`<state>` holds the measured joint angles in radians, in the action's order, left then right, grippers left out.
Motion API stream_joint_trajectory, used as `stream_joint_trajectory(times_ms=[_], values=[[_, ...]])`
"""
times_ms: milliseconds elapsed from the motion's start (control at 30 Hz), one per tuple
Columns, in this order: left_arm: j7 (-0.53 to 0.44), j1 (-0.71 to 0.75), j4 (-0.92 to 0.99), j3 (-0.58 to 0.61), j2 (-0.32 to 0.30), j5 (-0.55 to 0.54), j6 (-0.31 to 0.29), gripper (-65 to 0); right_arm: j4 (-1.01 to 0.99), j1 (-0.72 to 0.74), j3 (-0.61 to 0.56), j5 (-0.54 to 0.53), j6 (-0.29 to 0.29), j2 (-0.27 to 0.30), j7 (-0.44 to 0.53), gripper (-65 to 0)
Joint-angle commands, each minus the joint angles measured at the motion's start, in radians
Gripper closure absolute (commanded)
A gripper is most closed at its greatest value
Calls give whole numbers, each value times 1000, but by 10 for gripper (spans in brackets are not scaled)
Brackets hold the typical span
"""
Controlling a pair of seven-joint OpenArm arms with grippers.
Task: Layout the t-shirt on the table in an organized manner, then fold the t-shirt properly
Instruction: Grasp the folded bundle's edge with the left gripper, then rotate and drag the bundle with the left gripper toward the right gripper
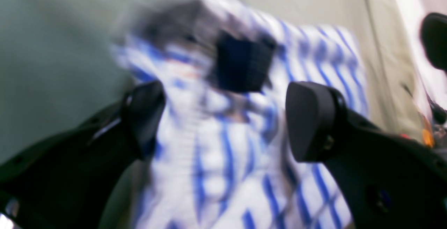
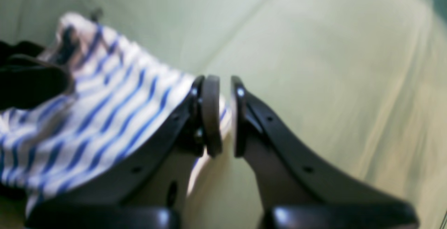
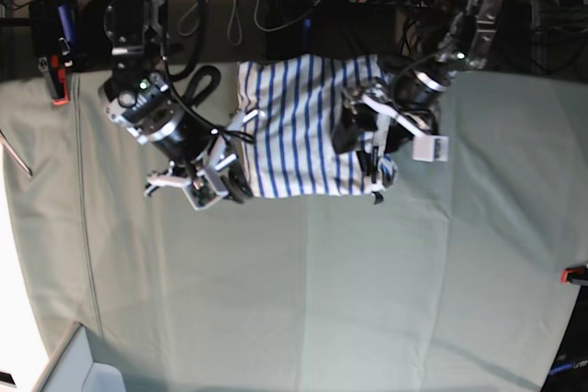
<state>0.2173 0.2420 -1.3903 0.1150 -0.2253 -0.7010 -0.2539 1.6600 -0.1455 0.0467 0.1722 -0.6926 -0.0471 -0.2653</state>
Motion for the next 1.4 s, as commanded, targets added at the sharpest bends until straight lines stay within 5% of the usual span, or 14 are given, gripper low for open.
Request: stream_joint_trajectory(times_ms=[0, 533, 733, 1067, 1200, 1367], values=[[-22, -8, -5, -13, -7, -6, 1, -521, 33, 16, 17, -21, -6, 10, 36, -46], [-20, 26, 73, -71, 4, -4, 1, -521, 82, -38, 126, -21, -6, 17, 36, -46], [-20, -63, 159, 30, 4, -9, 1, -505, 84, -38, 127, -18, -6, 17, 36, -46], [-20, -171, 303, 82, -4, -6, -2, 0, 107, -24, 272, -18, -6, 19, 36, -46], [-19, -258, 346, 117, -18, -4, -8, -2, 110, -6, 313, -18, -6, 19, 36, -46], [-19, -476, 429, 352, -49, -4, -8, -2, 110, -9, 333, -18, -6, 19, 36, -46]])
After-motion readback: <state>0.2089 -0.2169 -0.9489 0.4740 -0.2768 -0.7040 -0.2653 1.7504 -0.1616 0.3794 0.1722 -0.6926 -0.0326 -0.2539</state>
